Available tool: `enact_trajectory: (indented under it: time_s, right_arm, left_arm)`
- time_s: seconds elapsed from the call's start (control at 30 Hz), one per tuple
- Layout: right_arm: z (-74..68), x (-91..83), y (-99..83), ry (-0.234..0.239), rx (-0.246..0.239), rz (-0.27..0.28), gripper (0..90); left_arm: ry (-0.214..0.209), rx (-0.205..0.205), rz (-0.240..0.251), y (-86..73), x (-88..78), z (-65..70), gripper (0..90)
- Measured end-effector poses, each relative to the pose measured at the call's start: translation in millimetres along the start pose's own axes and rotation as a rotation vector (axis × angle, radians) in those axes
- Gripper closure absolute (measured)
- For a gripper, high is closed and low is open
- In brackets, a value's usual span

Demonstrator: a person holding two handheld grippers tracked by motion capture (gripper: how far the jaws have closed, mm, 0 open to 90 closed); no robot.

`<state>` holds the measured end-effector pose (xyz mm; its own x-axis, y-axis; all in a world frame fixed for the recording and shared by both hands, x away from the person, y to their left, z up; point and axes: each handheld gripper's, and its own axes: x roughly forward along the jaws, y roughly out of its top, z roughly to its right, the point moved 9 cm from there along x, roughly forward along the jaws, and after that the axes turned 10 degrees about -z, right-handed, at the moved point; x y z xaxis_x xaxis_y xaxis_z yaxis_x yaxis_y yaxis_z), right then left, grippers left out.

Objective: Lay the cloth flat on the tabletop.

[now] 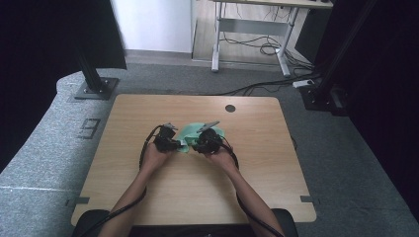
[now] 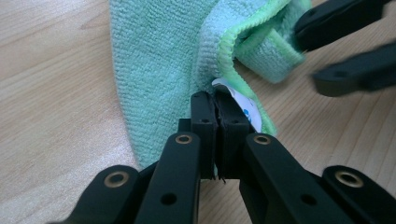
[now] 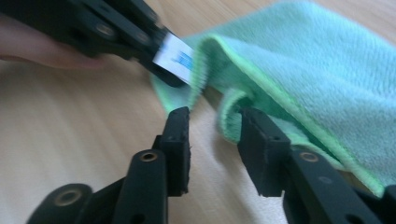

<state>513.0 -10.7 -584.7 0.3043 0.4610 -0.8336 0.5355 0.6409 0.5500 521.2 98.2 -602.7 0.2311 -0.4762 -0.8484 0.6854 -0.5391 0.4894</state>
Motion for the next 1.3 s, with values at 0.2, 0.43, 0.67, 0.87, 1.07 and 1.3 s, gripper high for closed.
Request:
enact_trajectory:
  time_s: [0.2, 0.43, 0.67, 0.87, 1.07, 1.3]
  right_arm:
    - [4.0, 12.4, -7.6, -0.015, 0.006, -0.029, 82.9]
    - [6.8, 3.4, -16.2, -0.026, 0.018, -0.02, 87.5]
    - [15.7, -27.2, -28.6, -0.038, 0.031, 0.012, 87.7]
    - [28.4, -54.1, -42.7, -0.061, 0.057, 0.04, 87.9]
    - [44.5, -88.1, -54.4, -0.098, 0.088, 0.082, 87.9]
    - [66.7, -125.0, -54.7, -0.139, 0.145, 0.146, 87.9]
  left_arm:
    - [-0.01, -0.003, 0.007, 0.3, -0.4, -0.1, 87.2]
    - [0.011, -0.015, 0.058, 5.1, -12.6, -4.4, 87.7]
    - [0.017, -0.039, 0.124, 11.1, -35.6, -11.2, 87.8]
    - [0.028, -0.06, 0.186, 14.3, -60.6, -18.3, 87.8]
    - [0.033, -0.083, 0.235, 13.3, -86.1, -24.5, 87.8]
    - [0.019, -0.147, 0.252, 0.1, -103.7, -38.4, 87.7]
